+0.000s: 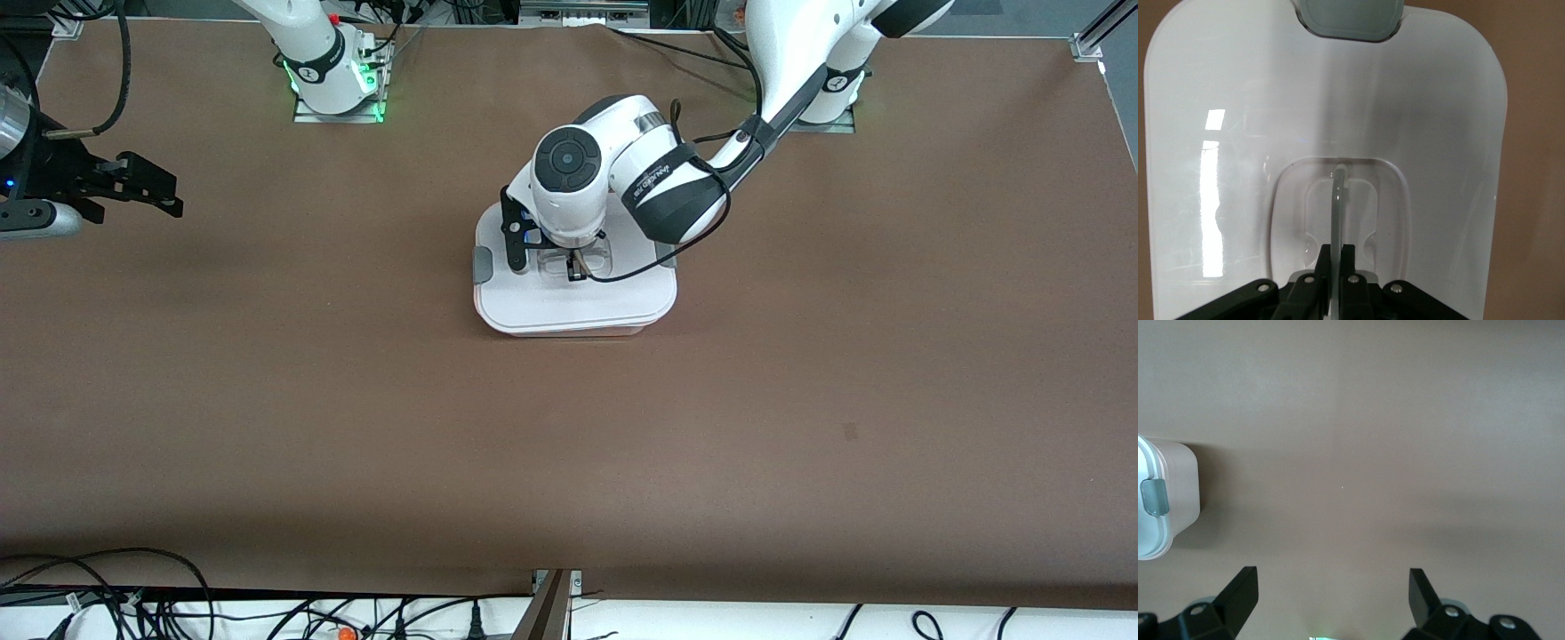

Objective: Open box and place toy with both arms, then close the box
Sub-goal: 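Lower the lid onto the box and press it down with the left gripper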

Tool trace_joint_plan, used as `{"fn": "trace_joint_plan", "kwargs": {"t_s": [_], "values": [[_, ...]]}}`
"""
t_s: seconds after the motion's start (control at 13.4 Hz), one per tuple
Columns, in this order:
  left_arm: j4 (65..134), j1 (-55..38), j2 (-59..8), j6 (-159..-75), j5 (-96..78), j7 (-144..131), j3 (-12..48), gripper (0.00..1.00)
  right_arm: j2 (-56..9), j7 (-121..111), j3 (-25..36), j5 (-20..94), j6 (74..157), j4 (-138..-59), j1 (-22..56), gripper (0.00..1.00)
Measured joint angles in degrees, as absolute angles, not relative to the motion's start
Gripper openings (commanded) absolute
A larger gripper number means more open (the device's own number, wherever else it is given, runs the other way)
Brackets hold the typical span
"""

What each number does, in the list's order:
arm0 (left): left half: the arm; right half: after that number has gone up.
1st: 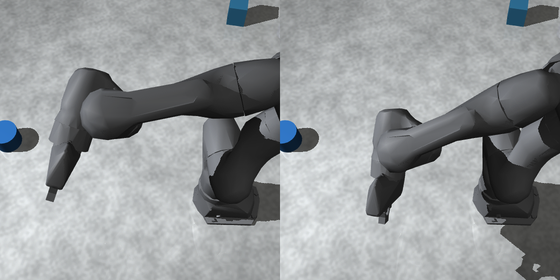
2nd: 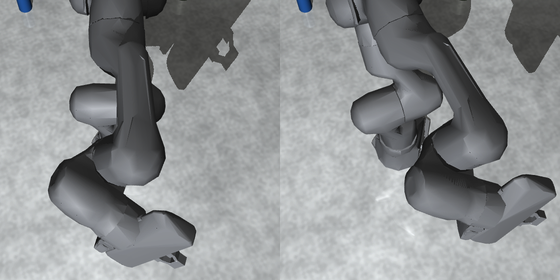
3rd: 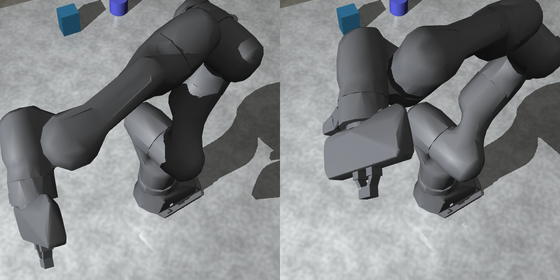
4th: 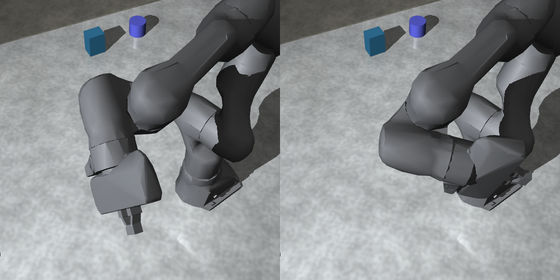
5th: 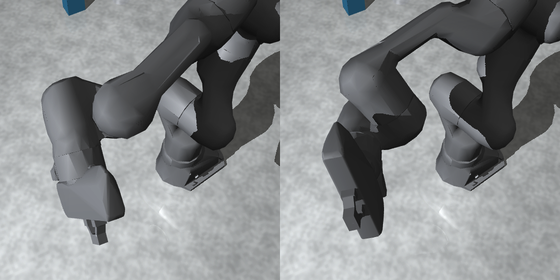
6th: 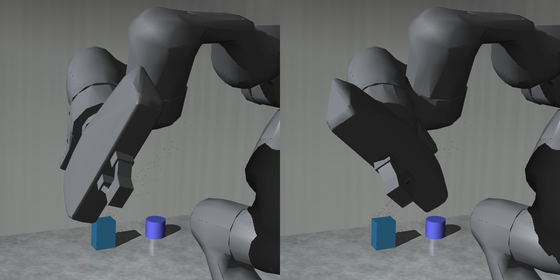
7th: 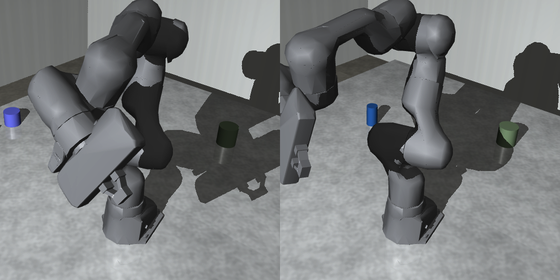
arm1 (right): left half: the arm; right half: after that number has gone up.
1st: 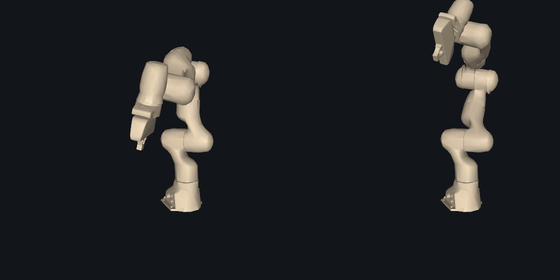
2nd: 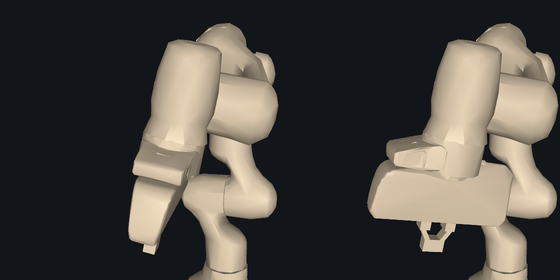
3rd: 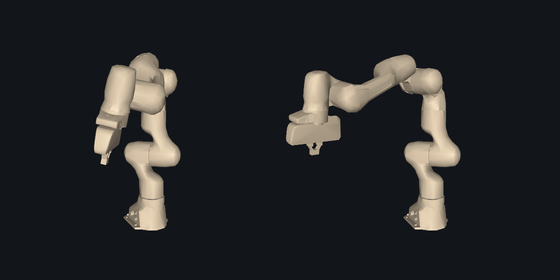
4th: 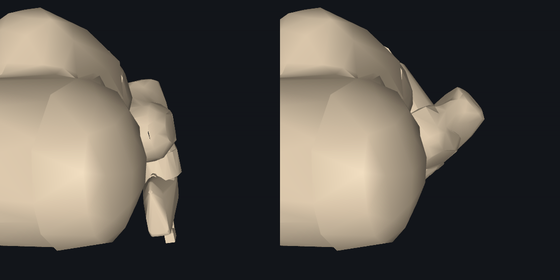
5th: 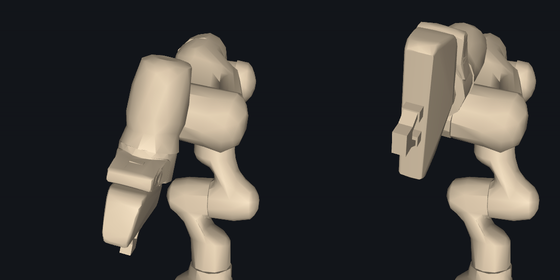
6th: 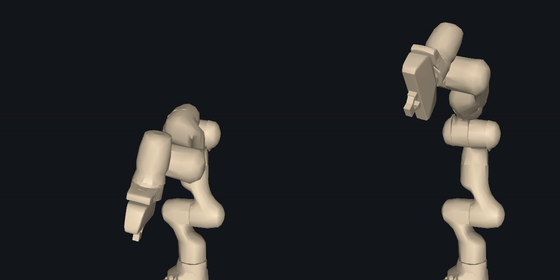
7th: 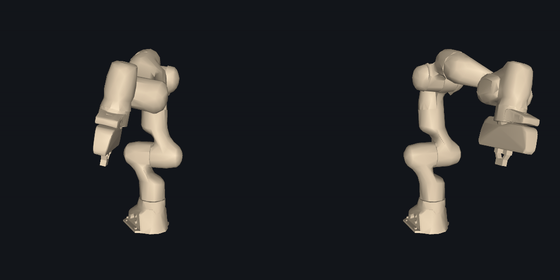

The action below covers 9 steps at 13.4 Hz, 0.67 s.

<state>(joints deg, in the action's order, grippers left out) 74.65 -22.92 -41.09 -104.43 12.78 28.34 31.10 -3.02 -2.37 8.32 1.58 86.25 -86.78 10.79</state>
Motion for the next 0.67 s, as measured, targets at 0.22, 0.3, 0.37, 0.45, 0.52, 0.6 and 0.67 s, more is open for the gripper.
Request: {"fn": "trace_joint_plan", "kwargs": {"t_s": [0.22, 0.3, 0.37, 0.45, 0.52, 0.6, 0.67], "values": [[74.68, -22.97, -41.29, -104.52, 12.86, 28.13, 31.03, 0.0, -3.02, -2.36, 8.32, 1.58, 86.24, -86.78, 10.79, 1.0], [74.65, -22.97, -41.3, -104.53, 13.02, 28.13, 31.04, 0.0, -3.02, -2.36, 8.32, 1.58, 86.23, -86.78, 10.79, 1.0], [74.63, -23.01, -41.3, -104.57, 13.34, 28.14, 31.06, 0.0, -3.02, -2.36, 8.32, 1.58, 86.23, -86.78, 10.79, 1.0], [74.63, -23.08, -41.3, -104.6, 13.92, 28.14, 31.09, 0.0, -3.02, -2.35, 8.32, 1.58, 86.23, -86.78, 10.79, 1.0], [74.63, -23.21, -41.3, -104.63, 14.9, 28.14, 31.11, 0.0, -3.02, -2.35, 8.32, 1.58, 86.23, -86.78, 10.79, 1.0], [74.63, -23.42, -41.3, -104.64, 15.66, 28.16, 31.17, 0.0, -3.02, -2.35, 8.32, 1.58, 86.23, -86.78, 10.78, 1.0], [74.63, -23.82, -41.29, -104.64, 16.35, 28.17, 31.2, 0.0, -3.02, -2.34, 8.32, 1.58, 86.23, -86.78, 10.78, 1.0]]}}
